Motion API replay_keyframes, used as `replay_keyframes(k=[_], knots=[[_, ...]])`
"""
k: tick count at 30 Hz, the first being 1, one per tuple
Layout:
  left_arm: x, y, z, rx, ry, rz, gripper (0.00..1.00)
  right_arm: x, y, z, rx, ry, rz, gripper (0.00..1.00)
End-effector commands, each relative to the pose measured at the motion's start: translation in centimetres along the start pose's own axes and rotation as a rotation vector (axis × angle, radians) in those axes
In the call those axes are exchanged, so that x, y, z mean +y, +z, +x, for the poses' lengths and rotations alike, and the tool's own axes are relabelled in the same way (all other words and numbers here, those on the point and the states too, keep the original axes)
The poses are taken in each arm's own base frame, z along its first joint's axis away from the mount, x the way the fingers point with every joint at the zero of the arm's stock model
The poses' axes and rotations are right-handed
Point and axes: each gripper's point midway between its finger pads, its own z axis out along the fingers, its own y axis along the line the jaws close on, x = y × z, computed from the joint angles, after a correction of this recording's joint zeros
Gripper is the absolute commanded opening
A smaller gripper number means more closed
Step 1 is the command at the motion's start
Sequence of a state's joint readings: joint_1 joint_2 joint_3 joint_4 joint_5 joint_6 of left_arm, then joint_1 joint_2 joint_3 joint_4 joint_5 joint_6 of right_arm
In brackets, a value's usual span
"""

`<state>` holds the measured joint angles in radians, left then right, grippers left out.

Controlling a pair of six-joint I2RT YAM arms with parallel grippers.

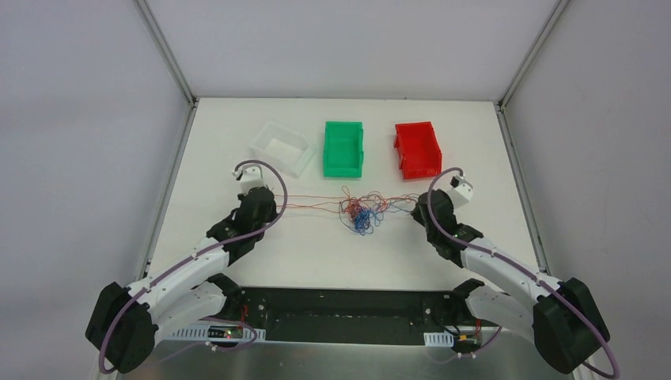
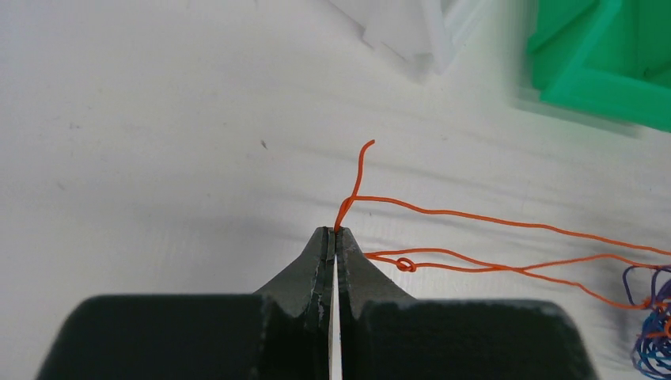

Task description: Untangle the cables

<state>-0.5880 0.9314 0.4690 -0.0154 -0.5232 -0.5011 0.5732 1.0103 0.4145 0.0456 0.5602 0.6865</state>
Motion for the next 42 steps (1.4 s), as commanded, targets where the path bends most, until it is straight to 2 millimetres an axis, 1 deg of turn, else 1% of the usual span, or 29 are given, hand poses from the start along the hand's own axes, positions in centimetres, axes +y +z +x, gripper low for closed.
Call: replay_keyframes(k=[1, 2, 3, 5, 6, 7, 8, 9, 10, 11, 12, 13, 15, 16, 18, 21, 24, 28, 32, 37, 40, 41, 42], knots=[[3.2, -0.6, -1.1, -0.09, -0.04, -0.136, 0.0, -2.2, -0.3, -2.6, -0.13, 0.05, 0.099, 0.0], [3.3, -0.7, -1.2, -0.098, -0.046, -0.142, 0.0, -2.7, -0.5, -2.8, -0.139, 0.055, 0.118, 0.0], [3.4, -0.7, -1.1, -0.098, -0.049, -0.141, 0.0, -2.8, -0.6, -2.8, -0.142, 0.056, 0.113, 0.0], [2.7, -0.6, -1.0, -0.088, -0.043, -0.105, 0.0, -2.2, -0.7, -2.5, -0.12, 0.036, 0.067, 0.0], [1.8, -0.5, -0.8, -0.069, -0.022, -0.057, 0.0, -1.1, -0.8, -2.2, -0.098, 0.022, 0.009, 0.02], [0.5, -0.4, -0.8, -0.058, -0.011, 0.005, 0.0, -0.1, -1.0, -1.6, -0.061, -0.011, -0.054, 0.13], [-1.0, -0.3, -0.5, -0.032, 0.005, 0.079, 0.0, 1.3, -1.3, -0.9, -0.017, -0.061, -0.139, 0.35], [-1.9, -0.3, -0.4, -0.017, 0.018, 0.126, 0.0, 2.7, -1.7, -0.1, 0.022, -0.09, -0.225, 0.56], [-2.6, -0.3, -0.2, -0.005, 0.028, 0.159, 0.0, 4.0, -2.1, 0.6, 0.058, -0.105, -0.31, 0.73], [-3.3, -0.2, -0.2, 0.002, 0.033, 0.19, 0.0, 5.7, -2.8, 1.1, 0.078, -0.119, -0.411, 0.8], [-3.7, -0.2, 0.0, 0.012, 0.039, 0.208, 0.0, 6.7, -3.4, 1.9, 0.109, -0.142, -0.489, 0.82], [-4.0, -0.2, 0.1, 0.022, 0.045, 0.223, 0.0, 7.4, -3.8, 2.7, 0.142, -0.165, -0.538, 0.83], [-4.5, -0.1, 0.4, 0.036, 0.051, 0.243, 0.0, 8.2, -4.0, 4.6, 0.203, -0.24, -0.563, 0.84], [-4.6, -0.1, 0.5, 0.042, 0.056, 0.249, 0.0, 9.2, -4.5, 5.4, 0.23, -0.287, -0.582, 0.84], [-4.7, -0.1, 0.5, 0.045, 0.057, 0.253, 0.0, 10.2, -4.7, 7.3, 0.276, -0.388, -0.584, 0.83], [-4.4, -0.1, 0.4, 0.04, 0.054, 0.237, 0.0, 11.9, -4.7, 9.4, 0.312, -0.51, -0.559, 0.83], [-3.9, -0.1, 0.3, 0.034, 0.051, 0.214, 0.0, 13.4, -4.8, 10.7, 0.325, -0.599, -0.544, 0.83], [-3.5, -0.2, 0.1, 0.024, 0.046, 0.195, 0.0, 14.8, -4.7, 12.0, 0.357, -0.658, -0.543, 0.84], [-3.2, -0.2, 0.0, 0.02, 0.046, 0.178, 0.0, 14.9, -2.9, 13.3, 0.402, -0.718, -0.444, 0.83], [-2.9, -0.3, -0.1, 0.012, 0.042, 0.165, 0.0, 13.3, -1.3, 15.5, 0.474, -0.799, -0.321, 0.83], [-2.6, -0.2, -0.2, 0.005, 0.041, 0.152, 0.0, 12.0, -0.3, 15.2, 0.455, -0.807, -0.223, 0.83], [-2.5, -0.2, -0.3, 0.004, 0.041, 0.146, 0.0, 11.5, 0.0, 14.8, 0.437, -0.813, -0.185, 0.83], [-2.3, -0.2, -0.3, 0.002, 0.041, 0.137, 0.0, 10.5, 0.4, 14.3, 0.422, -0.822, -0.133, 0.82]])
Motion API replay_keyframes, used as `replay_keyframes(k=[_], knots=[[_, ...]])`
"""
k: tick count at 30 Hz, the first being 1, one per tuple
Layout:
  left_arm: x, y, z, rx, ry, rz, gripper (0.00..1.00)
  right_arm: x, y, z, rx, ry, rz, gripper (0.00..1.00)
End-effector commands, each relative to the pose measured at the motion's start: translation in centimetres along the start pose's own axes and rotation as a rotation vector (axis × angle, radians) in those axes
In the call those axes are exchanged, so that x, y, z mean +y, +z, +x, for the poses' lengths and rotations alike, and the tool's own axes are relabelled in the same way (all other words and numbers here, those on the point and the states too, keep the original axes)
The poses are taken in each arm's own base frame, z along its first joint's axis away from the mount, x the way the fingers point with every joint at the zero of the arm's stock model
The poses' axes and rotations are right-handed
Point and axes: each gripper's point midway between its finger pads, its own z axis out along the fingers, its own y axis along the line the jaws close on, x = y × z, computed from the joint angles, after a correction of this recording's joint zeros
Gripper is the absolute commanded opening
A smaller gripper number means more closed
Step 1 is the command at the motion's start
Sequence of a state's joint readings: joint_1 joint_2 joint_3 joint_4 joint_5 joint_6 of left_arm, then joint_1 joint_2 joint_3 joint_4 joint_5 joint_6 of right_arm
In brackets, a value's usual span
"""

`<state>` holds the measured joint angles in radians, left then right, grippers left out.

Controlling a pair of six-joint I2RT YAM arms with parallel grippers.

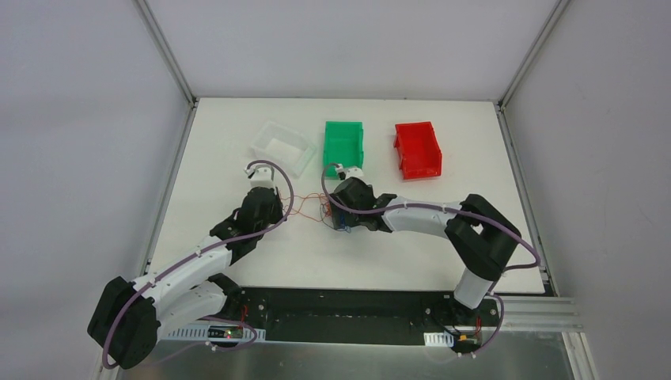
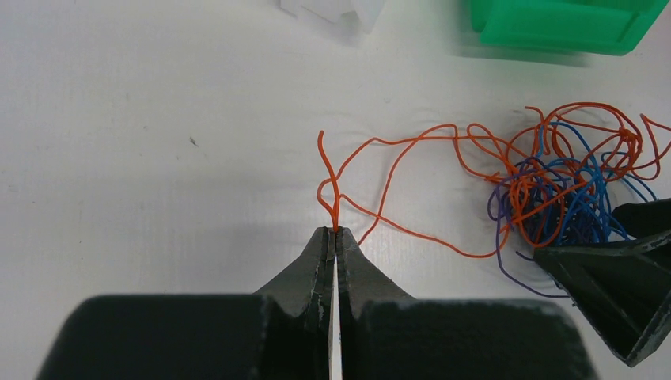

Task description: Untangle the cables

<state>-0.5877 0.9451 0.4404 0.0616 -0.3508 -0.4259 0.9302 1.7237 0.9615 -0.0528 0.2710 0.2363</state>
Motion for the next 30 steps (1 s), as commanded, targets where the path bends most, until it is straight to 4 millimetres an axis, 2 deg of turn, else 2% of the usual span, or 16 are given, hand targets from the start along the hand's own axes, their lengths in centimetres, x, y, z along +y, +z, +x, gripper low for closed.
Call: replay_keyframes(k=[1, 6, 11, 13, 18, 24, 28, 30], knots=[[0.6, -0.4, -1.7, -0.051, -0.015, -0.039, 0.0, -4.0, -0.5, 0.4, 0.021, 0.009, 0.222, 0.8], [0.8, -0.5, -1.8, -0.055, -0.018, -0.052, 0.0, -9.1, -1.4, 1.9, 0.063, 0.088, 0.393, 0.73], [1.2, -0.6, -1.8, -0.055, -0.019, -0.069, 0.0, -14.3, -3.0, 3.1, 0.053, 0.264, 0.501, 0.68], [1.3, -0.6, -1.8, -0.056, -0.02, -0.076, 0.0, -16.1, -3.8, 3.2, 0.035, 0.358, 0.537, 0.65], [1.3, -0.5, -1.7, -0.05, -0.017, -0.083, 0.0, -19.2, -6.0, 2.4, -0.052, 0.563, 0.566, 0.6], [1.2, -0.3, -1.5, -0.036, -0.01, -0.077, 0.0, -21.6, -8.9, 1.5, -0.154, 0.646, 0.575, 0.59], [0.5, 0.0, -1.2, -0.006, 0.009, -0.053, 0.0, -21.4, -10.5, -0.2, -0.239, 0.628, 0.524, 0.59], [0.1, 0.1, -1.2, 0.003, 0.018, -0.034, 0.0, -20.9, -11.0, -1.1, -0.282, 0.62, 0.466, 0.63]])
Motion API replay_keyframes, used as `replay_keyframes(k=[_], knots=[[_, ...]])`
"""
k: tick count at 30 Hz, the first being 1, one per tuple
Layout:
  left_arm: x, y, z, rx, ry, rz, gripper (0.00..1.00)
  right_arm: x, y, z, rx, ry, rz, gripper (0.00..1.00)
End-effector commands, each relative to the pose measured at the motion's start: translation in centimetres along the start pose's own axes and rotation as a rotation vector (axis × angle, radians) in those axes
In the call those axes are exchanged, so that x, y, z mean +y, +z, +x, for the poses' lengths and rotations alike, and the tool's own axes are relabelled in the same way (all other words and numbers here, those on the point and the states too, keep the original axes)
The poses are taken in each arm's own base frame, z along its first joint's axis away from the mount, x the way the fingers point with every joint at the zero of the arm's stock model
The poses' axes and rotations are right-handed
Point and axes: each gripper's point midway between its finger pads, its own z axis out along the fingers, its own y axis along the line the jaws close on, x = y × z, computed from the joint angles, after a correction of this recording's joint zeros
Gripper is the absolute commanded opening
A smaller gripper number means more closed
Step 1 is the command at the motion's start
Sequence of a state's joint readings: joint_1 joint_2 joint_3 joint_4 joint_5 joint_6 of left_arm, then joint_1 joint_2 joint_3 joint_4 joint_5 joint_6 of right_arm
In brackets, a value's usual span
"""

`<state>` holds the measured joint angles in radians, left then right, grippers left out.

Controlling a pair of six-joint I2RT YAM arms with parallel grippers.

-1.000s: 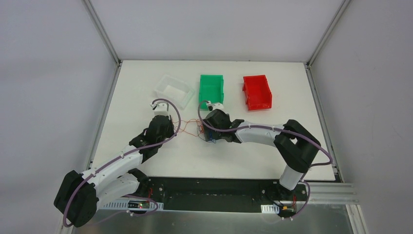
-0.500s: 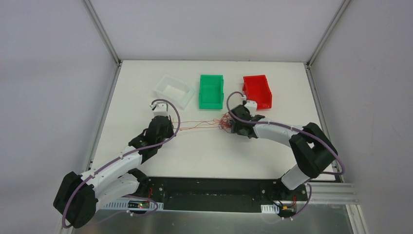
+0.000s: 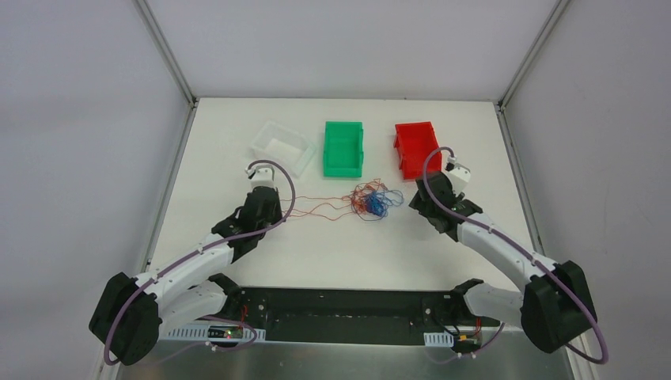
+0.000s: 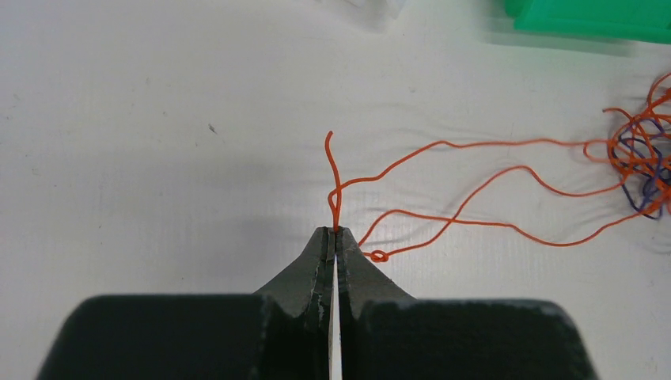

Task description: Untangle the cables

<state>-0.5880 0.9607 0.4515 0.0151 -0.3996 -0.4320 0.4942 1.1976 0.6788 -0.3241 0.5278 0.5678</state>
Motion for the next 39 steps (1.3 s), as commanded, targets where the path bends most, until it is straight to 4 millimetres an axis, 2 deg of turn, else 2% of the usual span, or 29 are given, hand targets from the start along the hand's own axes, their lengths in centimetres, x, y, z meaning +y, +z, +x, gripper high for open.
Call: replay_keyframes(k=[1, 3, 5, 8, 13, 14, 17, 19, 26, 29, 31, 33, 35, 39], knots=[[-1.2, -0.1, -1.7, -0.015, 0.008, 0.038, 0.0, 0.9, -1.6, -1.7, -0.071, 0.007, -0.112, 0.65], [-1.3, -0.1, -1.7, -0.013, 0.013, 0.046, 0.09, 2.3, -2.3, -1.8, -0.077, -0.006, -0.211, 0.69], [-1.3, -0.2, -1.7, -0.016, 0.016, 0.051, 0.22, 4.7, -3.5, -1.6, -0.057, -0.028, -0.365, 0.75], [-1.5, -0.4, -1.9, -0.021, 0.032, 0.068, 0.41, 7.9, -5.0, -1.0, -0.03, -0.086, -0.537, 0.76], [-0.9, -0.4, -2.2, -0.039, 0.044, 0.04, 0.68, 12.0, -6.2, 0.6, -0.031, -0.283, -0.576, 0.77], [-0.8, -0.4, -2.2, -0.04, 0.046, 0.035, 0.7, 12.8, -6.2, 1.1, -0.033, -0.316, -0.581, 0.77], [-0.8, -0.2, -2.0, -0.033, 0.051, 0.029, 0.73, 14.7, -6.3, 2.7, -0.021, -0.38, -0.613, 0.78], [-0.8, 0.0, -1.7, -0.021, 0.057, 0.022, 0.73, 15.3, -5.9, 3.9, -0.006, -0.403, -0.631, 0.77], [-1.1, 1.1, -1.4, 0.014, 0.072, 0.003, 0.73, 14.6, -4.0, 7.3, 0.062, -0.41, -0.623, 0.77], [-1.3, 1.5, -1.4, 0.025, 0.071, -0.001, 0.73, 14.4, -2.8, 6.7, 0.049, -0.411, -0.54, 0.76], [-1.4, 1.5, -1.5, 0.024, 0.068, 0.001, 0.73, 14.0, -2.2, 6.1, 0.029, -0.405, -0.48, 0.7], [-1.3, 1.5, -1.5, 0.018, 0.059, -0.006, 0.74, 13.8, -1.8, 5.7, 0.014, -0.4, -0.452, 0.54], [-1.4, 1.5, -1.6, 0.017, 0.049, -0.002, 0.75, 14.0, -1.8, 5.6, 0.008, -0.392, -0.451, 0.45], [-2.9, 1.4, -2.6, 0.036, 0.017, 0.039, 0.76, 14.4, -1.6, 5.9, 0.02, -0.398, -0.458, 0.43]])
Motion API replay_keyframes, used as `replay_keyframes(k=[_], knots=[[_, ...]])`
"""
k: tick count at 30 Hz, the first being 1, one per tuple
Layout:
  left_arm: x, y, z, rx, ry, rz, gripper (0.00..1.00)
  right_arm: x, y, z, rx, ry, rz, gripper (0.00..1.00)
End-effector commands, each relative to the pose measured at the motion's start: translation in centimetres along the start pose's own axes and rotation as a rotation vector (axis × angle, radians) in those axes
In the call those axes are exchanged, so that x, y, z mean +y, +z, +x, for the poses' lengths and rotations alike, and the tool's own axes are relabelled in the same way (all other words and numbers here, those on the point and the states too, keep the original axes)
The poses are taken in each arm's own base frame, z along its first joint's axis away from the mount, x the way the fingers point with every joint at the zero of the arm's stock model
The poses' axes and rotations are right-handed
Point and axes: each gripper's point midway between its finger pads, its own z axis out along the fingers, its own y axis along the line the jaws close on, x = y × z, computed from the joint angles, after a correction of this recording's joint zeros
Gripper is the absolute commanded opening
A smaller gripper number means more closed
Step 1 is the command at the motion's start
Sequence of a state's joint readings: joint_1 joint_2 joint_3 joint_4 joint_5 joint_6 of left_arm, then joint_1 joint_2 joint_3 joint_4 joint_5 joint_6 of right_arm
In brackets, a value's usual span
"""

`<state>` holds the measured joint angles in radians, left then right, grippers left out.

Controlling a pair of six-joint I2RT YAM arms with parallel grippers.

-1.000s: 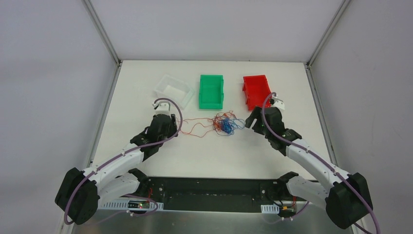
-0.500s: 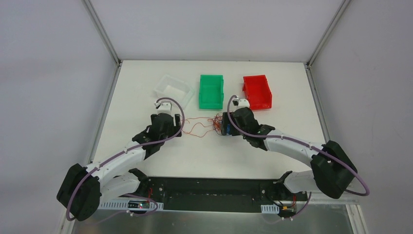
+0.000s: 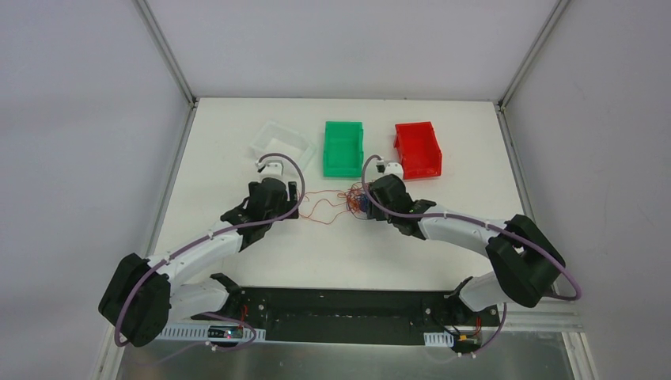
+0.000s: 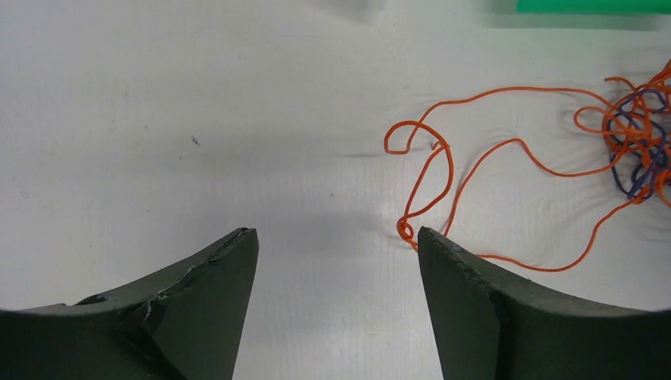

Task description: Untangle the cables

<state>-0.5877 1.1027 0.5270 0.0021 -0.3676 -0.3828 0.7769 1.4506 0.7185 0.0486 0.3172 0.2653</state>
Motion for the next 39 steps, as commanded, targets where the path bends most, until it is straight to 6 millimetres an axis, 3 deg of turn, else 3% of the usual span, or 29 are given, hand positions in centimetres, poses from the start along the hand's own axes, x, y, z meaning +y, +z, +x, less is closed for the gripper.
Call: replay_keyframes(k=[1, 6, 10, 11, 15, 17, 18, 22, 26, 31, 34, 39], knots=[[-1.7, -0.2, -3.5, -0.036, -0.068, 0.029, 0.76, 0.9, 0.4, -2.2, -0.052, 0.02, 0.009, 0.43], [-2.1, 1.2, -5.0, -0.01, -0.114, -0.004, 0.72, 1.4, 0.9, -2.0, -0.027, 0.013, 0.0, 0.44], [-3.1, 2.7, -4.7, 0.046, -0.134, 0.005, 0.65, 1.4, 0.8, -2.1, -0.03, 0.018, 0.002, 0.35], [-3.3, 3.0, -4.5, 0.061, -0.137, 0.0, 0.61, 1.3, 0.7, -2.2, -0.036, 0.02, 0.004, 0.29], [-3.7, 4.0, -3.4, 0.114, -0.153, -0.008, 0.38, 0.6, 0.1, -2.8, -0.07, 0.031, 0.03, 0.14], [-4.4, 4.2, -2.9, 0.144, -0.156, 0.026, 0.07, 0.1, -0.3, -3.2, -0.093, 0.044, 0.048, 0.09], [-4.5, 4.2, -2.8, 0.152, -0.154, 0.035, 0.0, -0.3, -0.4, -3.4, -0.105, 0.055, 0.064, 0.08], [-2.7, 3.4, -3.4, 0.144, -0.185, -0.005, 0.0, -3.5, -1.2, -4.6, -0.179, 0.138, 0.2, 0.0], [1.3, 1.6, -3.8, 0.114, -0.286, -0.074, 0.0, -9.1, -2.8, -4.8, -0.229, 0.291, 0.391, 0.0], [6.1, -1.4, -4.5, 0.043, -0.418, -0.19, 0.0, -14.2, -4.8, -4.6, -0.311, 0.529, 0.471, 0.0], [7.9, -3.1, -5.0, -0.009, -0.456, -0.25, 0.0, -16.4, -6.0, -4.4, -0.365, 0.637, 0.496, 0.0], [10.2, -5.4, -6.3, -0.074, -0.484, -0.321, 0.0, -17.9, -6.9, -4.1, -0.405, 0.711, 0.508, 0.0]])
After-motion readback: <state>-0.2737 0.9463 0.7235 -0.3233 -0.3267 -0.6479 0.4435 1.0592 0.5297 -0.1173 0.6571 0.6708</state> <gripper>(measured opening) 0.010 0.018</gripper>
